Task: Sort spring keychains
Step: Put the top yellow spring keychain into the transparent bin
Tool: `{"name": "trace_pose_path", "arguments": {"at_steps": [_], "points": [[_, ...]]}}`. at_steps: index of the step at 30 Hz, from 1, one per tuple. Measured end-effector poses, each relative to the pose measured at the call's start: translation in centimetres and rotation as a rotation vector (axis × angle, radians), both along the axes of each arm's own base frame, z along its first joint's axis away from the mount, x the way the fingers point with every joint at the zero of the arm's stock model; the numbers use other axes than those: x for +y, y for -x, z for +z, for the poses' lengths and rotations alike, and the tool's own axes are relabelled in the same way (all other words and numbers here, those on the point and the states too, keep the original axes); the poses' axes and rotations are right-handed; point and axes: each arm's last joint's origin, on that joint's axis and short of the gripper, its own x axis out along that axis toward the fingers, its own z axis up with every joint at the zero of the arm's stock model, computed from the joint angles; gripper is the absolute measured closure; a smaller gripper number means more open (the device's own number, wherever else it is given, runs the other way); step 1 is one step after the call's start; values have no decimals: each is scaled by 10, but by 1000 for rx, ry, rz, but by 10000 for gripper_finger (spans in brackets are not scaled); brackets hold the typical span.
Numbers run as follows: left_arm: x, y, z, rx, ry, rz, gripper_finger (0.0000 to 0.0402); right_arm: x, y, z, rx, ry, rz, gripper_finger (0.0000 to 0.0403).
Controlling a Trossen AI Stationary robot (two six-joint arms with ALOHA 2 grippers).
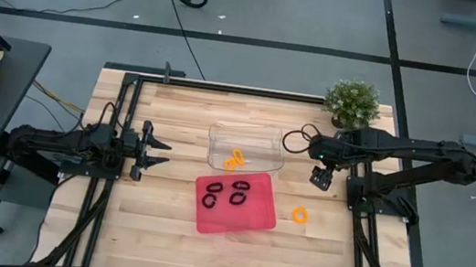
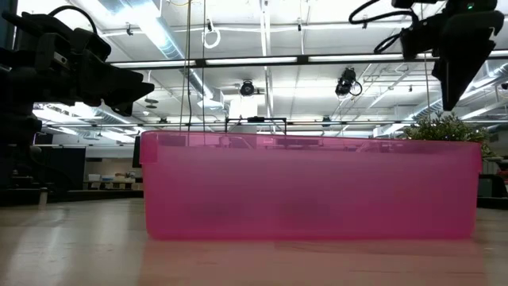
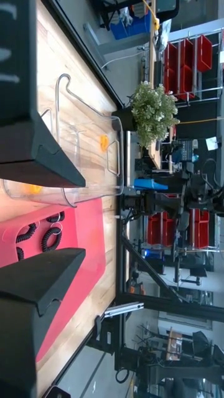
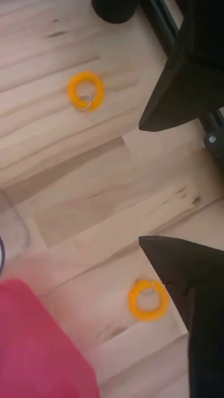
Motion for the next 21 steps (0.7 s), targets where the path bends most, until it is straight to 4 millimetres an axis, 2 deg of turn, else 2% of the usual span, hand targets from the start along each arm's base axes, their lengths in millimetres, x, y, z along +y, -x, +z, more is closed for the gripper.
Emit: {"name": "trace_pose_path", "arguments": {"at_steps": [21], "points": [[0, 0, 0, 0, 0, 0, 229, 38, 1, 1, -35, -3, 112, 112]]}}
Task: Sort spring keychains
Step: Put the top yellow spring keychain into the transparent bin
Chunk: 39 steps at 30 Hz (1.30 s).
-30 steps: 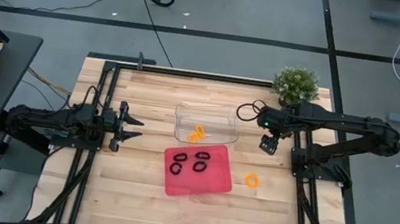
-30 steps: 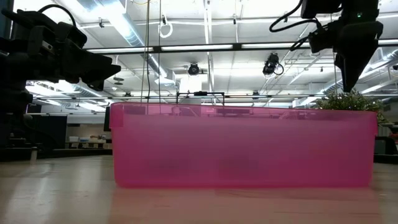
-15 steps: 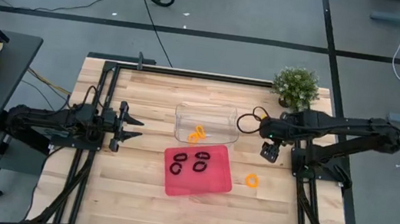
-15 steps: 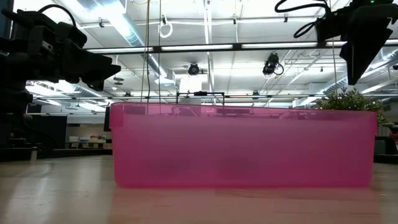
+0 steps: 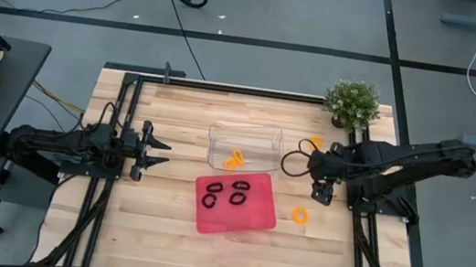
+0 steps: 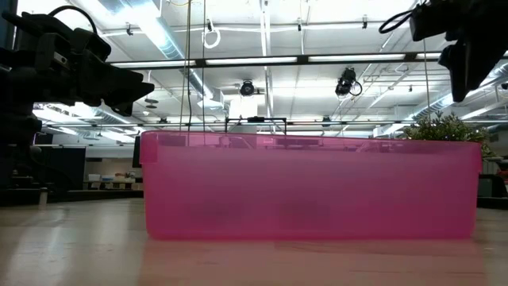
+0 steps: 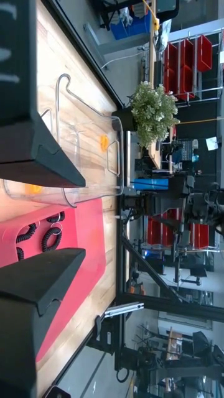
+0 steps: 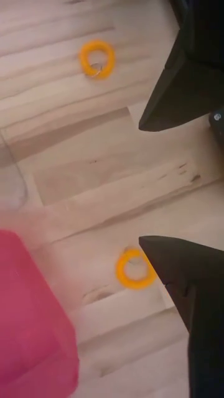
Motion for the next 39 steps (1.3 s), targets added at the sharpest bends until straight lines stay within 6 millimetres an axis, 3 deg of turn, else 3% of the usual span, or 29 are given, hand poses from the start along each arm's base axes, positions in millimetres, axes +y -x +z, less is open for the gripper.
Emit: {"name": "trace_pose_path", "arguments": {"at_steps": [39], "points": [[0, 0, 0, 0, 0, 0, 229, 52, 16, 0, -12, -49, 126, 112]]}}
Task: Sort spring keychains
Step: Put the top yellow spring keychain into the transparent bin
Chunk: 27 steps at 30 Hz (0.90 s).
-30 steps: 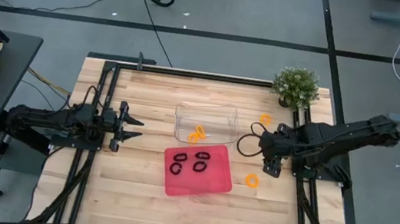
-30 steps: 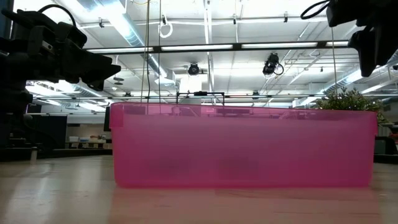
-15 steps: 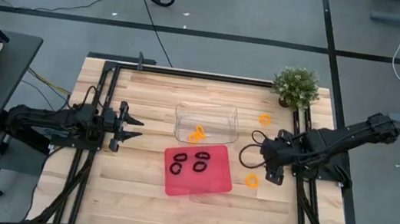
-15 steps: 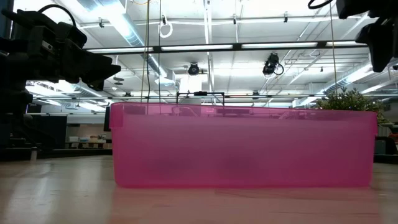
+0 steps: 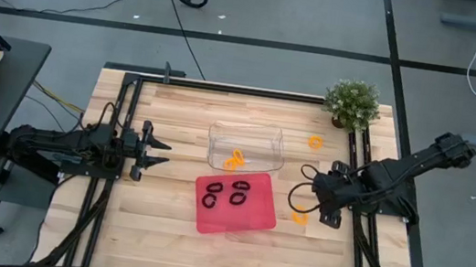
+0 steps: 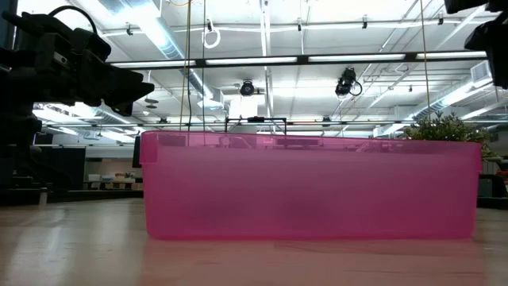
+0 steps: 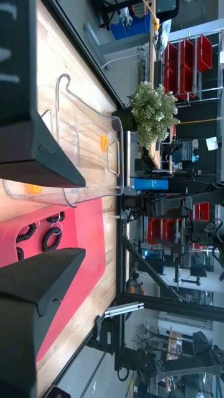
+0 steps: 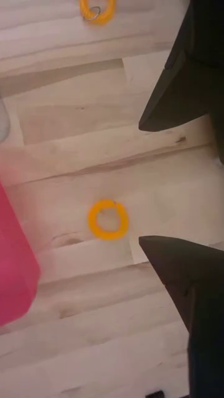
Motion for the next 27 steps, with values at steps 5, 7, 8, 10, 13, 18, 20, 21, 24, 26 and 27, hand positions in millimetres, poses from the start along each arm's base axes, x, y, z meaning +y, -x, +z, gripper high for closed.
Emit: {"name": "trace_pose_path", "arguments": {"at_steps": [5, 7, 8, 10, 13, 18, 20, 21, 24, 26, 27], "points": [[0, 0, 0, 0, 0, 0, 229, 6, 3, 0, -2, -7, 3, 112], [0, 0, 0, 0, 0, 0, 229, 7, 4, 0, -3, -10, 1, 112], [0, 0, 0, 0, 0, 0, 229, 8, 4, 0, -3, -10, 7, 112], [0, 0, 0, 0, 0, 0, 229, 10, 5, 0, -4, -7, 19, 112], [0, 0, 0, 0, 0, 1, 229, 12, 6, 0, -13, 3, 30, 112], [0, 0, 0, 0, 0, 0, 229, 14, 8, 0, -14, 3, 46, 112], [0, 0, 0, 0, 0, 0, 229, 15, 8, 0, -15, 2, 50, 112], [0, 0, 0, 0, 0, 0, 229, 16, 8, 0, -15, 2, 53, 112], [0, 0, 0, 0, 0, 0, 229, 17, 9, 0, -15, 3, 64, 112], [0, 0, 0, 0, 0, 0, 229, 18, 10, 0, -17, 9, 77, 112], [0, 0, 0, 0, 0, 0, 229, 18, 10, 0, -22, 18, 87, 112]]}}
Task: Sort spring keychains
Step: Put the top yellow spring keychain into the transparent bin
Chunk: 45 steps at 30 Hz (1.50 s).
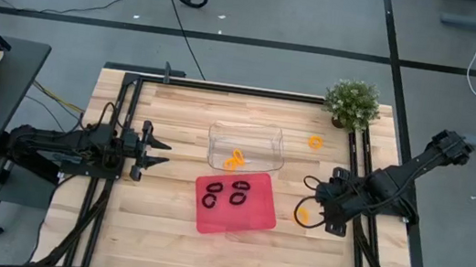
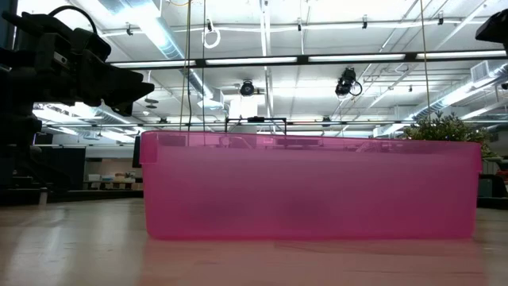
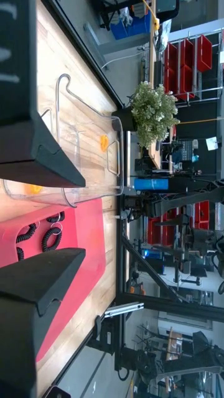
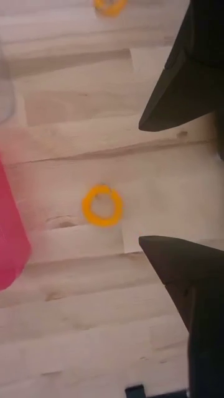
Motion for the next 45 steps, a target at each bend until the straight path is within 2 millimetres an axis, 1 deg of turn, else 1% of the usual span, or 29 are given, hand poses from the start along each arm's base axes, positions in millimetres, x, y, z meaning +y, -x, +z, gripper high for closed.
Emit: {"name": "trace_pose_path", "arguments": {"at_steps": [5, 15, 21, 24, 27, 30, 34, 39, 45], "points": [[0, 0, 0, 0, 0, 0, 229, 4, 2, 1, -43, 49, 34, 112], [0, 0, 0, 0, 0, 1, 229, 12, 3, 2, -87, 47, 64, 112], [0, 0, 0, 0, 0, 0, 229, 13, 2, 0, -98, 40, 61, 112], [0, 0, 0, 0, 0, 0, 229, 12, 4, -12, -67, 58, 63, 112], [0, 0, 0, 0, 0, 0, 229, 12, 5, -34, -25, 50, 71, 112], [0, 0, 0, 0, 0, 0, 229, 14, 6, -52, 1, 6, 82, 112], [0, 0, 0, 0, 0, 0, 229, 14, 6, -68, -7, -15, 85, 112], [0, 0, 0, 0, 0, 0, 229, 14, 5, -77, -19, -20, 97, 112], [0, 0, 0, 0, 0, 0, 229, 18, 1, -76, -80, -38, 136, 112]]}}
